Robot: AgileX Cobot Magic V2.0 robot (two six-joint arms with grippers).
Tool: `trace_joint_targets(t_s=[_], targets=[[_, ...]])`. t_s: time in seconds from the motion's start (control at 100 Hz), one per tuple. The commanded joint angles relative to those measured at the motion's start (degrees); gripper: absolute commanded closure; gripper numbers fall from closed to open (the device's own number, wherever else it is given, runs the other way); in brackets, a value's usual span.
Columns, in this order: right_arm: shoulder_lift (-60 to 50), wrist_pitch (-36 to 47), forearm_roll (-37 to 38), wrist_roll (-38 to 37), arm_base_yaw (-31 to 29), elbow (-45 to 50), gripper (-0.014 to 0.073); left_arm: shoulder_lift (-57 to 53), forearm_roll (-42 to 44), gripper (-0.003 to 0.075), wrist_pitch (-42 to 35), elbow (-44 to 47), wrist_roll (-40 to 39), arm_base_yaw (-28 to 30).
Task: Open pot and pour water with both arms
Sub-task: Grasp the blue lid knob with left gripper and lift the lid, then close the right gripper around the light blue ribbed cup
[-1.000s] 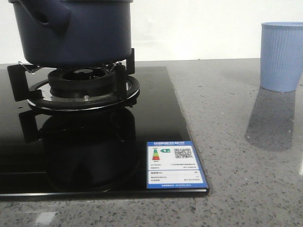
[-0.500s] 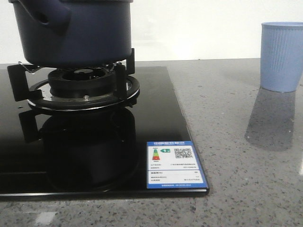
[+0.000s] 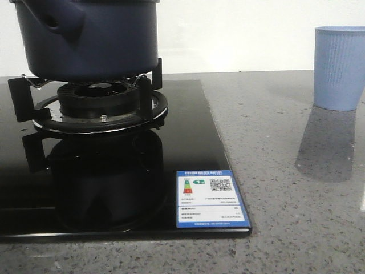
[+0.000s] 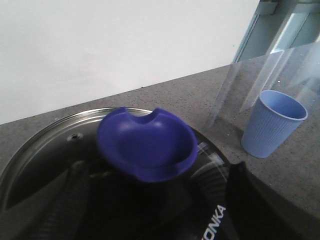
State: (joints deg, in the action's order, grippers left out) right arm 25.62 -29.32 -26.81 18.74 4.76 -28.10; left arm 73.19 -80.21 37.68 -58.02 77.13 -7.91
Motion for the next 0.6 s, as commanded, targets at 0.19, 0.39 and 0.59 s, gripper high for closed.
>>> trace_joint_targets(t_s=[0.19,0.39,0.59], targets=[[0.7,3.3,-1.0,0.7,0.1,-2.1,0.0023,4.8,-2.7,0.0195,-1.1,-6.1,0.9,-3.4],[0.7,3.3,-1.0,0.7,0.1,-2.1,0.0023,5.6,-3.0,0.0195,-0.7,-6.5,3.6,-3.4],[0.7,3.3,-1.0,0.7,0.1,-2.1,0.0023,5.7,-3.7,0.0196,-1.2,-6.5,8.1,-3.4]])
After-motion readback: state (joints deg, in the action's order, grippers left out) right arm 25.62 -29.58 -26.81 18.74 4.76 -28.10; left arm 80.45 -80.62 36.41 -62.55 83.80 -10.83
